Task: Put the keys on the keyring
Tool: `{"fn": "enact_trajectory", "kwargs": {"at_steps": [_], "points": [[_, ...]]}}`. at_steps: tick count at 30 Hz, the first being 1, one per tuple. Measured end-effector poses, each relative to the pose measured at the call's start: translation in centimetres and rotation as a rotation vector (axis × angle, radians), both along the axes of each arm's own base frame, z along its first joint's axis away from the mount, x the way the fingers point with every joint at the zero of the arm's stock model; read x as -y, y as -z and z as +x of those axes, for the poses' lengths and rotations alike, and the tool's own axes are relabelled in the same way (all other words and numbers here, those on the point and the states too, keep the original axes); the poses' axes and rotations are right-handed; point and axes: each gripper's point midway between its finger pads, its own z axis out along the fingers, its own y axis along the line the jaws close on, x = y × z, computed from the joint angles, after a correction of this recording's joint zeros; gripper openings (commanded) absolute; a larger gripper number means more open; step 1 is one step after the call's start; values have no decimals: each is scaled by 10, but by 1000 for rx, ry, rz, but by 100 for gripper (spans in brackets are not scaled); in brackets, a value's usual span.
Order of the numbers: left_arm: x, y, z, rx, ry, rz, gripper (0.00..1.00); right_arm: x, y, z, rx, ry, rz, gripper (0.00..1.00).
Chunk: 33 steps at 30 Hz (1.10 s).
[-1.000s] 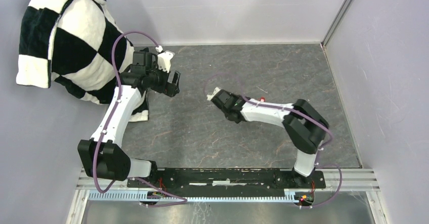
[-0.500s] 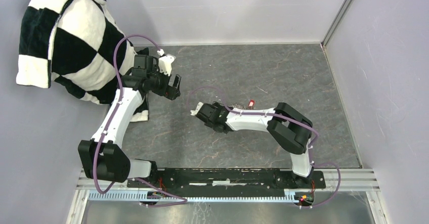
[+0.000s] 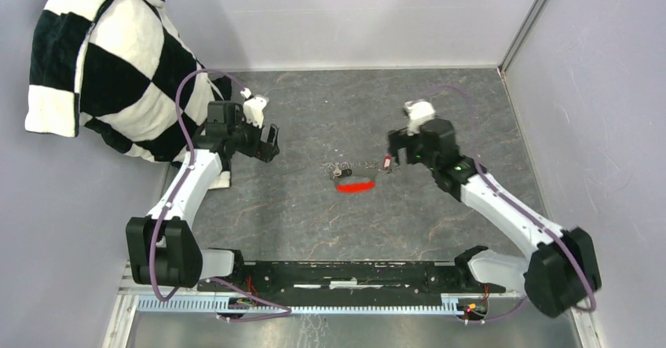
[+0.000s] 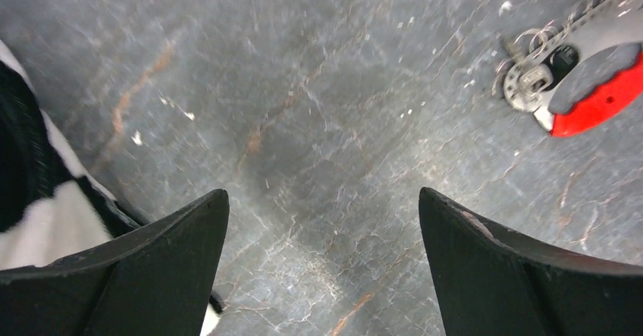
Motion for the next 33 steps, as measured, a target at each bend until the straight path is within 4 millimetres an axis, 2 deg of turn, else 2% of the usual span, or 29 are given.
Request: {"fn": "enact_trajectory", "kwargs": {"at_steps": [1,3,7,10,13,15,17,21,25,29,31,33], "points": [[-3,13,-2,-9,-6,-3,100,25,-4,8,34,85,40,98],[-7,34,-7,-29,-17,-5,100,70,4,15,57,231,79,98],[-22,72,-13,-64,-53,-34,100,164,59,4,5,565,40,98],[-44,89,-15,-48,-115,-73,100,216,83,-18,69,770,-58,98],[-65,104,-16,18,-187,-141,100,247,96,-42,195,875,-148,98],[-67,112,-21,58,-201,-178,100,262,107,-60,240,927,-206,98],[-63,117,-24,94,-196,-204,100,271,111,-69,262,961,-241,98],[-58,121,-26,163,-201,-235,100,273,85,-52,390,989,-190,98],[-60,104,-20,317,-222,-252,100,272,81,-44,429,993,-173,98],[-59,91,-30,472,-254,-281,100,272,76,-38,460,997,-153,98],[-59,88,-36,527,-268,-294,100,271,69,-35,495,999,-128,98],[-59,84,-33,561,-272,-311,100,269,59,-30,539,988,-98,98]]}}
